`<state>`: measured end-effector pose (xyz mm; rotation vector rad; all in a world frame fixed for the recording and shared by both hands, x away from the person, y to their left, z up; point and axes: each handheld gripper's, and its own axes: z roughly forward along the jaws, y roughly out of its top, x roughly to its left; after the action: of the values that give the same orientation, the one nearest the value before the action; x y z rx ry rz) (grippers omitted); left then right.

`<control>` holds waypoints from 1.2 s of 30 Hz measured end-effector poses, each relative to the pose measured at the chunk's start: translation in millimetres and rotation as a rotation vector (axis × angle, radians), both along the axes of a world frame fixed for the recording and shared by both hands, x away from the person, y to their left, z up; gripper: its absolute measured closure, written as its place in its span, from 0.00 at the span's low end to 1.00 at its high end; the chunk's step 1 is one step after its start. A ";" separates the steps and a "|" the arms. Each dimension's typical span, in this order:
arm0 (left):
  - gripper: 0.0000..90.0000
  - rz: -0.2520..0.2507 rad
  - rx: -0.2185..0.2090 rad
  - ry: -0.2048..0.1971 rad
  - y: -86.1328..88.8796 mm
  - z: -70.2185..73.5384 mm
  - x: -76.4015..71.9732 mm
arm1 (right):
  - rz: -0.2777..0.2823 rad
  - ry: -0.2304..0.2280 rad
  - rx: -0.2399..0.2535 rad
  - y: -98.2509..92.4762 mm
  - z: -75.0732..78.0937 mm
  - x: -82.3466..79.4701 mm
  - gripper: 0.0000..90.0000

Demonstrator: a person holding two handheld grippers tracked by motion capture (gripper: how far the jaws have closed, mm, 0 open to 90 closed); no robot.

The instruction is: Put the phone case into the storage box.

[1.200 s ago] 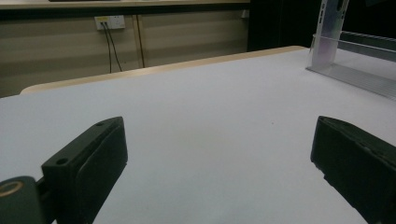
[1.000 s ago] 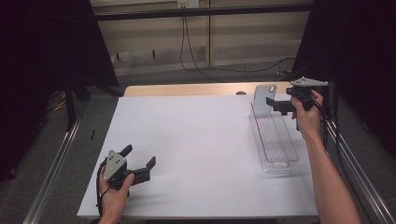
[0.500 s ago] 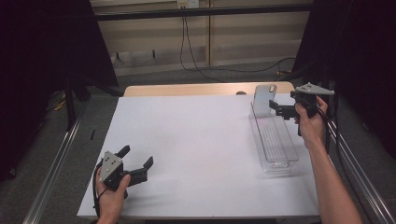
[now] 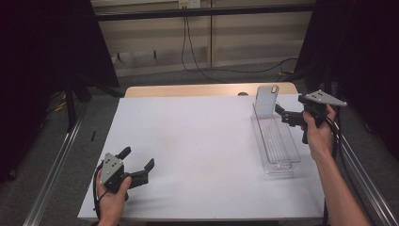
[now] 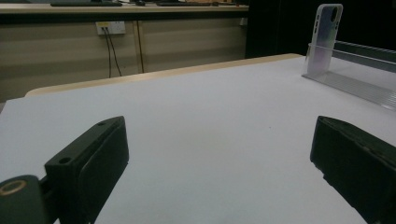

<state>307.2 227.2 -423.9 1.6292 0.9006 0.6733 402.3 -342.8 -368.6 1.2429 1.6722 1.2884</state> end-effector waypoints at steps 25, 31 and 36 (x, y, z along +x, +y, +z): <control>0.05 0.000 0.011 0.003 0.9 1.3 -5.3 | -0.029 -0.098 0.001 -1.5 -1.9 -61.8 0.01; 0.04 0.003 0.012 0.003 2.1 1.4 -7.0 | -0.034 -0.092 -0.001 -1.2 -6.8 -76.2 0.01; 0.04 0.001 0.015 -0.006 2.6 2.0 -7.8 | -0.040 -0.095 0.011 -0.5 -11.2 -88.7 0.01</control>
<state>299.4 229.7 -421.9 1.6391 0.8946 0.6866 313.6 -343.4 -379.8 1.1959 1.5681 1.3136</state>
